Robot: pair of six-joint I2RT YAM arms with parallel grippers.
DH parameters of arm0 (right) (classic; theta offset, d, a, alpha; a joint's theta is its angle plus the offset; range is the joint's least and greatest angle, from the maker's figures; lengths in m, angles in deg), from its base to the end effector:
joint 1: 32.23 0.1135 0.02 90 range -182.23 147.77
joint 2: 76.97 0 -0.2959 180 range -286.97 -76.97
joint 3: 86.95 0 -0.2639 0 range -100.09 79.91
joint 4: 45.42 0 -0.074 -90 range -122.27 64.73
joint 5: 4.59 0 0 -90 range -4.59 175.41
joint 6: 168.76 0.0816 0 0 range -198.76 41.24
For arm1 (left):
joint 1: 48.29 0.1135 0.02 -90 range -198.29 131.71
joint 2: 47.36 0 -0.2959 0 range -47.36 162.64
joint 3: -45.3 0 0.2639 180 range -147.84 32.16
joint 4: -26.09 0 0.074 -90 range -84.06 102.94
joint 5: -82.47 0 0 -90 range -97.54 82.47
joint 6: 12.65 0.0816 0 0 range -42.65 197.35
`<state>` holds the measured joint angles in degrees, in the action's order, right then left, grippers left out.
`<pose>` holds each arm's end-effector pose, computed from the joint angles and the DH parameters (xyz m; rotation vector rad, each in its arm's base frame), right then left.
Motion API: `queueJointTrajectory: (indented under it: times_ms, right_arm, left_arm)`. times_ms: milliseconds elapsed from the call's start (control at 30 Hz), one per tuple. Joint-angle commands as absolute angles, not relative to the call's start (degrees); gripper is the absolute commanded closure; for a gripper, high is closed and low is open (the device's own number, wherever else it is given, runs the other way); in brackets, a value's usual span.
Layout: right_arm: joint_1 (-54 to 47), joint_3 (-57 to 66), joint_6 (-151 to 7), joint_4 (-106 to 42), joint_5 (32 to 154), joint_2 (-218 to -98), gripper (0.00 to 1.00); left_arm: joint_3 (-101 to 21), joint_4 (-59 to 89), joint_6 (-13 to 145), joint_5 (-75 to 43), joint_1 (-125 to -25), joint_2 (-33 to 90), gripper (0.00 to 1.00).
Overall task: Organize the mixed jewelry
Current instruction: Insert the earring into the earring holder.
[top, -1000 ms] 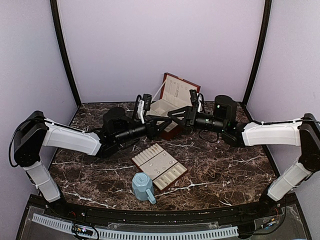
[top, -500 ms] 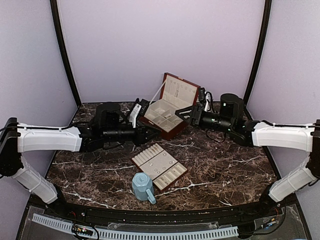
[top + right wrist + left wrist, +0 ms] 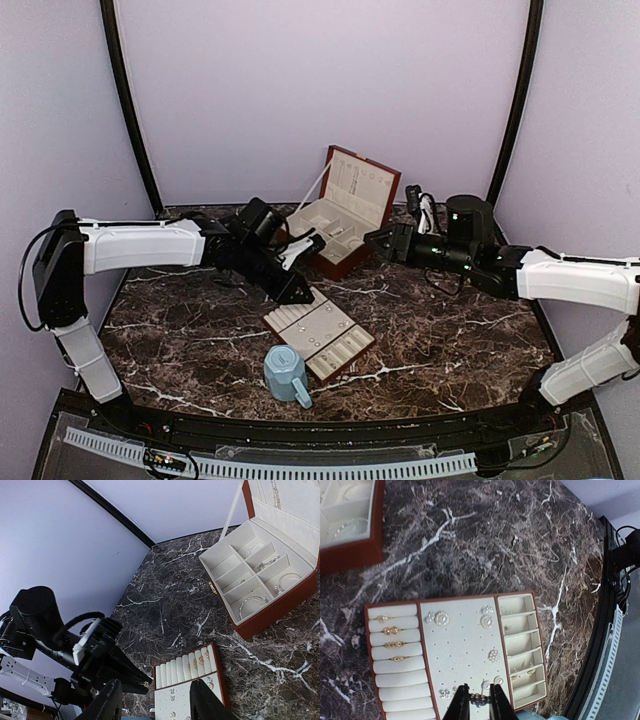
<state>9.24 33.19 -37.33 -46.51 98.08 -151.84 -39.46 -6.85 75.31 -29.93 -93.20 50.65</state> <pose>0.2480 0.2430 0.2938 -0.1726 1.9788 1.1896 0.2766 -0.3196 0.2382 1.0815 2.2186 -0.8409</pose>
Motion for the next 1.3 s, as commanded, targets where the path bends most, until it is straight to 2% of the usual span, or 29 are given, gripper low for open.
queueJointTrajectory:
  times_ms: [0,533,1267]
  right_arm:
    - [9.0,33.9,-39.7,-45.9,95.7,-150.1,0.53]
    - [9.0,34.2,-42.0,-44.1,94.3,-150.0,0.53]
    - [9.0,33.9,-43.2,-42.2,93.0,-150.4,0.51]
  left_arm:
    - [-43.9,-16.6,78.5,-32.3,-93.3,53.7,0.95]
    - [-52.5,-26.6,80.0,-31.3,-94.8,63.8,0.95]
    - [-57.6,-32.8,83.2,-29.4,-95.8,69.5,0.95]
